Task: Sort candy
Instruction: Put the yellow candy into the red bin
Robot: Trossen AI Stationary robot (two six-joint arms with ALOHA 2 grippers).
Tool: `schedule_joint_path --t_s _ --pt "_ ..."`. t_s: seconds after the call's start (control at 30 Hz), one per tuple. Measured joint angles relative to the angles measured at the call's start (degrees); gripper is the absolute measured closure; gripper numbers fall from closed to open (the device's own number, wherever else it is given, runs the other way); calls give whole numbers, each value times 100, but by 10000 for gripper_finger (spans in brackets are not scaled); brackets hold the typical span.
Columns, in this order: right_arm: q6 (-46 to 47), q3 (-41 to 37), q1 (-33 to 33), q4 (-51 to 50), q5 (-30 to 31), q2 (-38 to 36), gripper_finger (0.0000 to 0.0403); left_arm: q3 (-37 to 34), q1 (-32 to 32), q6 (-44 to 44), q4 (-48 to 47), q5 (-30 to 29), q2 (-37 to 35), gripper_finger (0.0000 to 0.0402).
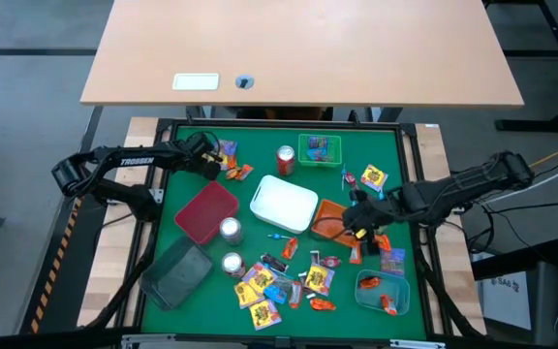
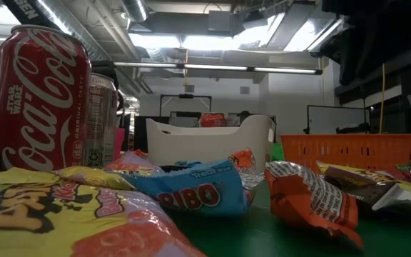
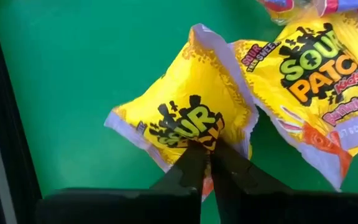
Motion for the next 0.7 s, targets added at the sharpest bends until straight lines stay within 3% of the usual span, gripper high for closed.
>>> schedule_joint_path --t_s 0.27,0.7 --pt "-261 -3 -401 -41 -4 -125 271 51 3 41 86 89 -75 401" --pt "-490 -2 -567 -148 7 -153 272 527 0 198 104 942 -781 401"
